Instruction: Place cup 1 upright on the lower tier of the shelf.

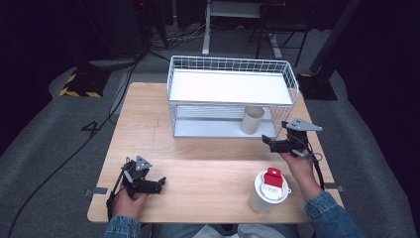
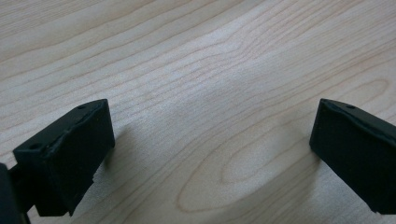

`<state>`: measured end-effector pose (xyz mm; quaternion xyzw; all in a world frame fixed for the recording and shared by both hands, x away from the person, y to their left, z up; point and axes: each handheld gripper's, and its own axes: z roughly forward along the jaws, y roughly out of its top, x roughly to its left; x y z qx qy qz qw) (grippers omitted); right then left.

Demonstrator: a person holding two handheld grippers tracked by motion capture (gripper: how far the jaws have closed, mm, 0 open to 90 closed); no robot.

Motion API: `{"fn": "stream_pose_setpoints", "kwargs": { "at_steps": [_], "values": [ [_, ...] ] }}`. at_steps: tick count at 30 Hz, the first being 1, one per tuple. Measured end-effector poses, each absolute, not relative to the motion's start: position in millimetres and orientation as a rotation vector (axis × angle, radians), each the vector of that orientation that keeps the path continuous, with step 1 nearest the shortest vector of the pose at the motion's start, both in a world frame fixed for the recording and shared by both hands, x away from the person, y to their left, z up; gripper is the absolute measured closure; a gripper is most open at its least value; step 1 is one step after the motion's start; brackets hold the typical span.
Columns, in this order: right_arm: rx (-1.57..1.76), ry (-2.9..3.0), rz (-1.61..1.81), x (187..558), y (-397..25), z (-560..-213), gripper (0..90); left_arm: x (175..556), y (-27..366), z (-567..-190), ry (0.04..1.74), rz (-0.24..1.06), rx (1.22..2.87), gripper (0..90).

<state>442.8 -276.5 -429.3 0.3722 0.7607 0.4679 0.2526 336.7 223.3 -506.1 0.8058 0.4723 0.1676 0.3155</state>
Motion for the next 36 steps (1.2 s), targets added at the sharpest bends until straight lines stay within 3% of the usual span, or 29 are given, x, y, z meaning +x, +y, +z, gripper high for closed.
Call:
{"fn": "stream_pose_setpoints", "kwargs": {
  "at_steps": [16,36],
  "values": [
    [0.969,2.095,1.384,381.0,-325.7,-405.9,1.2,336.7,223.3,-506.1,1.245,0.442,2.122,0.4],
    [0.97,2.14,1.499,309.7,-362.5,-422.8,1.3,336.7,223.3,-506.1,1.244,0.442,2.122,0.4]
  ]
}}
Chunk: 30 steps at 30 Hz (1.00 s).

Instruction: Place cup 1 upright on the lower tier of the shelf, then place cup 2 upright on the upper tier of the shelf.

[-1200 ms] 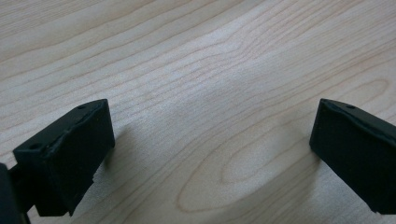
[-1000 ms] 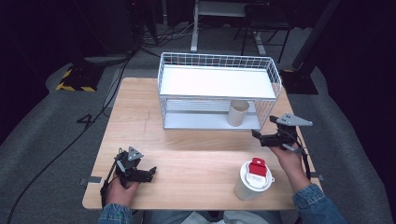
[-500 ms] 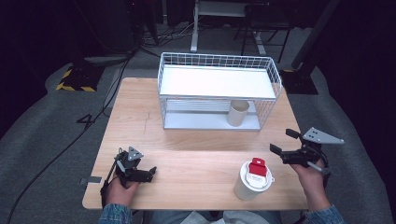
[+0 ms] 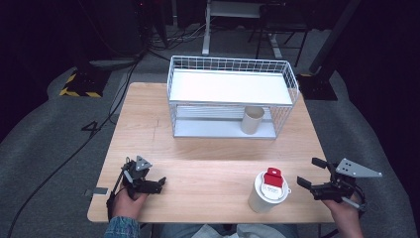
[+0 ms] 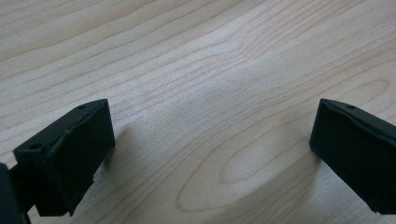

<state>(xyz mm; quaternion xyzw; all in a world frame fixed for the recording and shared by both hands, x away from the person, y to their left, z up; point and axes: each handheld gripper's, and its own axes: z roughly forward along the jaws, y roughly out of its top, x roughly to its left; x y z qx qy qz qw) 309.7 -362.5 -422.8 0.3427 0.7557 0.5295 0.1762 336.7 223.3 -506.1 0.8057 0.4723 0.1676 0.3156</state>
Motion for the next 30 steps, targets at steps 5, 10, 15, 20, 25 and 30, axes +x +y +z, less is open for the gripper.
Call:
{"fn": "stream_pose_setpoints", "kwargs": {
  "at_steps": [5,10,15,20,25,30],
  "values": [
    [0.935,2.169,1.493,298.7,-359.8,-419.8,1.3,336.7,223.3,-506.1,1.244,0.441,2.122,0.4],
    [0.889,2.195,1.489,290.1,-357.4,-416.1,1.7,336.7,223.3,-506.1,1.245,0.441,2.122,0.4],
    [0.846,2.231,1.491,284.1,-353.0,-414.3,1.7,336.7,223.3,-506.1,1.245,0.442,2.122,0.4],
    [0.784,2.272,1.505,277.7,-345.9,-412.7,1.7,336.7,223.3,-506.1,1.245,0.442,2.122,0.4],
    [0.751,2.308,1.514,273.3,-340.3,-412.6,1.6,336.9,223.4,-506.1,1.243,0.441,2.124,0.4],
    [0.696,2.349,1.545,271.2,-331.0,-415.7,0.1,336.9,223.4,-506.1,1.243,0.441,2.124,0.4]
  ]
}}
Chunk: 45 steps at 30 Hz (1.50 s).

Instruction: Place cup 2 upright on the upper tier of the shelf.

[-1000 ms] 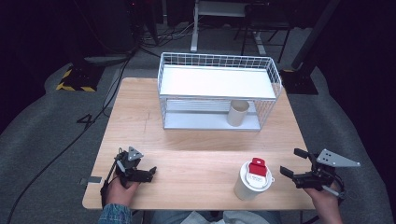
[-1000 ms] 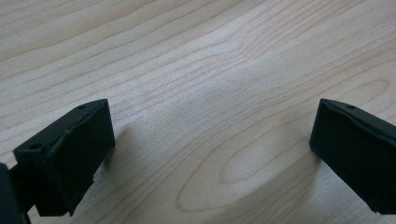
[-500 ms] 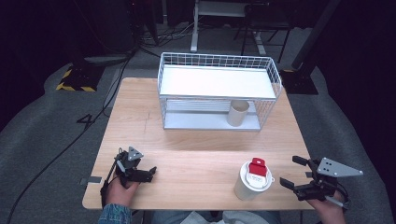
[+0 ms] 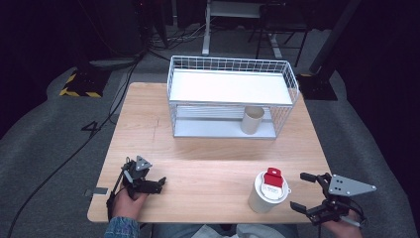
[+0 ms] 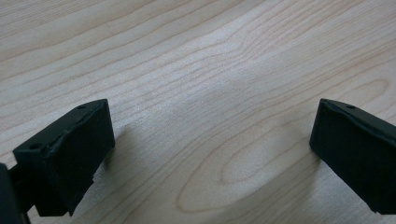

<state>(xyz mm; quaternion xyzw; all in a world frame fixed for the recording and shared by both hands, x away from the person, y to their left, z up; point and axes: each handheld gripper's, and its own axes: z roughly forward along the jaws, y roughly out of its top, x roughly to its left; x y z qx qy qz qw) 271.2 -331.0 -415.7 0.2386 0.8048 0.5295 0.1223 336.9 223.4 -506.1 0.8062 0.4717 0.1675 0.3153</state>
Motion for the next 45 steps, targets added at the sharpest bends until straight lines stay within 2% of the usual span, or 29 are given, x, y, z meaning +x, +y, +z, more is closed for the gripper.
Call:
{"fn": "stream_pose_setpoints", "kwargs": {
  "at_steps": [14,26,43,45],
  "values": [
    [0.576,2.44,1.612,279.4,-300.4,-443.9,0.0,335.9,223.2,-506.2,1.248,0.44,2.119,0.5],
    [0.606,2.436,1.67,287.4,-284.4,-469.7,0.0,336.0,223.2,-506.2,1.248,0.439,2.118,0.4],
    [0.661,2.351,1.657,288.7,-267.9,-486.7,0.3,335.9,223.1,-506.2,1.248,0.44,2.118,0.5],
    [0.656,2.347,1.653,288.5,-268.0,-487.0,2.4,336.0,223.2,-506.2,1.248,0.44,2.118,0.4]
  ]
}}
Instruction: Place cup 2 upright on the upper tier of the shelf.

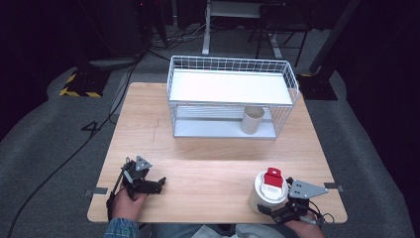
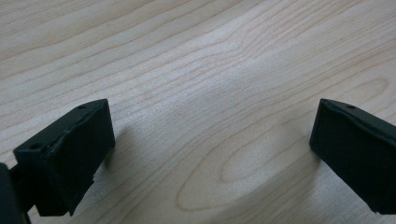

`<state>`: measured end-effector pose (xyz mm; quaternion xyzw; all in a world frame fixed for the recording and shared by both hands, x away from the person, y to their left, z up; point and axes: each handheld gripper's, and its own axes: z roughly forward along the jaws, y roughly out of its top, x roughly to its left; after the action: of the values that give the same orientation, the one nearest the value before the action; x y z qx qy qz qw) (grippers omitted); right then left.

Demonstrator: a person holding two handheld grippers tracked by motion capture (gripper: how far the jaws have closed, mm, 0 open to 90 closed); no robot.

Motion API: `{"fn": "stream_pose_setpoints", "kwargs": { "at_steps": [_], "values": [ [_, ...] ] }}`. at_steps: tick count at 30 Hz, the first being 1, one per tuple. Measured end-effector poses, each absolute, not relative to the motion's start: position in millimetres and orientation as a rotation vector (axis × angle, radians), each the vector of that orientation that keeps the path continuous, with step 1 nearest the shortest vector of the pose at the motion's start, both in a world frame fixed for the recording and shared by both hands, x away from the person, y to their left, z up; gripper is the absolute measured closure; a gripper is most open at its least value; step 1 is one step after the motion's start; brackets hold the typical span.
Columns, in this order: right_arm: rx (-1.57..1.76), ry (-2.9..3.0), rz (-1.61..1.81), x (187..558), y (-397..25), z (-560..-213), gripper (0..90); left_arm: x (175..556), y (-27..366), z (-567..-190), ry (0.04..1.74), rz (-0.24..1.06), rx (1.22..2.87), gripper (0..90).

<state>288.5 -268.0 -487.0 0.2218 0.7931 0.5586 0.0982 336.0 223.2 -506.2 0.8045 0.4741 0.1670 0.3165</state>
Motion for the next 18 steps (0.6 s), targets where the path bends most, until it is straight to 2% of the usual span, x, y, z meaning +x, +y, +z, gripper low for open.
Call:
{"fn": "stream_pose_setpoints", "kwargs": {
  "at_steps": [2,3,18],
  "values": [
    [0.652,2.341,1.649,288.2,-268.0,-487.2,4.4,336.0,223.2,-506.2,1.248,0.44,2.118,0.4],
    [0.628,2.348,1.66,287.2,-268.1,-487.5,9.6,336.0,223.2,-506.2,1.248,0.44,2.119,0.4],
    [0.62,2.33,1.607,283.2,-266.3,-486.2,11.7,336.0,223.2,-506.2,1.247,0.44,2.119,0.4]
  ]
}}
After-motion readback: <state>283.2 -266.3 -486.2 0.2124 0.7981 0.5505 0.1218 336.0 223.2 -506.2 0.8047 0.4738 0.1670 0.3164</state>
